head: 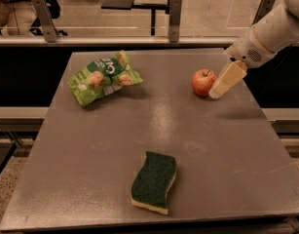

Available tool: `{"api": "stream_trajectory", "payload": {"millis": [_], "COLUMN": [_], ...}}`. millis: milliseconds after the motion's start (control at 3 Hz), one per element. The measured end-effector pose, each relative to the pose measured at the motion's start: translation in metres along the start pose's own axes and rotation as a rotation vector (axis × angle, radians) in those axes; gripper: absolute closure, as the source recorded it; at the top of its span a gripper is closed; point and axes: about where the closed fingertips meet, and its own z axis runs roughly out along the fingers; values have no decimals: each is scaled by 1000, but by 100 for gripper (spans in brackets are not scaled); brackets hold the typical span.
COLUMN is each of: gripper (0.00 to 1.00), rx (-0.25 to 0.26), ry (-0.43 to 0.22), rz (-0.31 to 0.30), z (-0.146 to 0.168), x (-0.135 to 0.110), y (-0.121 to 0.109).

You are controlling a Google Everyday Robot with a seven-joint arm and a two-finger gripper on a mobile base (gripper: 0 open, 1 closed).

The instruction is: Move apple near sponge

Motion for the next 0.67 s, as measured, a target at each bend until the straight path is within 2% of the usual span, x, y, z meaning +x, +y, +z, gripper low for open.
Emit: {"api": "stream_trajectory", "payload": {"millis": [667], "gripper": [2], "rx": [-72], "ry": [-15], "rz": [22], "z": [38], "x": [-2], "y": [-2]}}
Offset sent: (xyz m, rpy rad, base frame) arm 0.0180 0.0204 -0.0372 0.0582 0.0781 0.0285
